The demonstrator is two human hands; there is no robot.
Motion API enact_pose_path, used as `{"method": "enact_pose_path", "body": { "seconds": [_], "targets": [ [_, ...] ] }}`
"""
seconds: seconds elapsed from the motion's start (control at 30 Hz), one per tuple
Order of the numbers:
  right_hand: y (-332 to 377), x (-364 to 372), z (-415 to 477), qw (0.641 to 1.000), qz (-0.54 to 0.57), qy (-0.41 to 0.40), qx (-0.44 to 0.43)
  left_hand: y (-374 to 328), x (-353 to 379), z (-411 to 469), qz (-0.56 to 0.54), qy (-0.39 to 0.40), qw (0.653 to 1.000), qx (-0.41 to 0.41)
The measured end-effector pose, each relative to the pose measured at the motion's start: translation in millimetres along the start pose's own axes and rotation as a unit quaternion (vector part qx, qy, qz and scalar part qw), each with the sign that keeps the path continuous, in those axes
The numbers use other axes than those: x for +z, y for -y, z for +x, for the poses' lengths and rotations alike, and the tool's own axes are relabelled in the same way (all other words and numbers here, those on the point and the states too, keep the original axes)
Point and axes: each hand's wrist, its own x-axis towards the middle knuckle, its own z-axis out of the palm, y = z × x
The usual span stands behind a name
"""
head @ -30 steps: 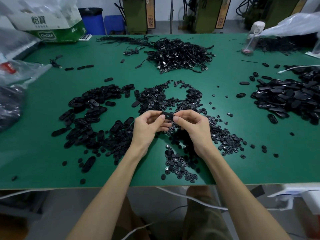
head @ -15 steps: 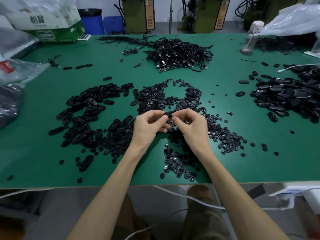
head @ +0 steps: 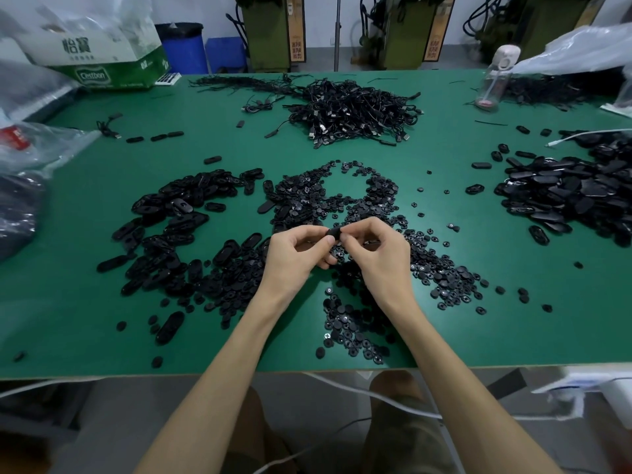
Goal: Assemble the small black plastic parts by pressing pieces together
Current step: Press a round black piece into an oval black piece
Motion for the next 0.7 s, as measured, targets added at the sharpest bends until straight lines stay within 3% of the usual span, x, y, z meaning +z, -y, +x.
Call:
{"method": "enact_pose_path", "body": {
  "seconds": [0.27, 0.5, 0.7],
  "targets": [
    [-1.9, 1.7, -0.1, 1.0, -0.02, 0.005, -0.017, 0.6, 0.7, -0.7, 0.015, 0.007, 1.0, 0.003],
    [-1.3, 4.3, -2.3, 0.991, -0.078, 0.008, -0.113, -0.3, 0.8, -0.6, 0.017, 0.001, 1.0, 0.007],
    [0.7, 1.7, -2.4, 0.995, -0.042, 0.05, -0.08, -0.1, -1.3, 0.1, -0.01, -0.024, 1.0, 0.001]
  ]
}}
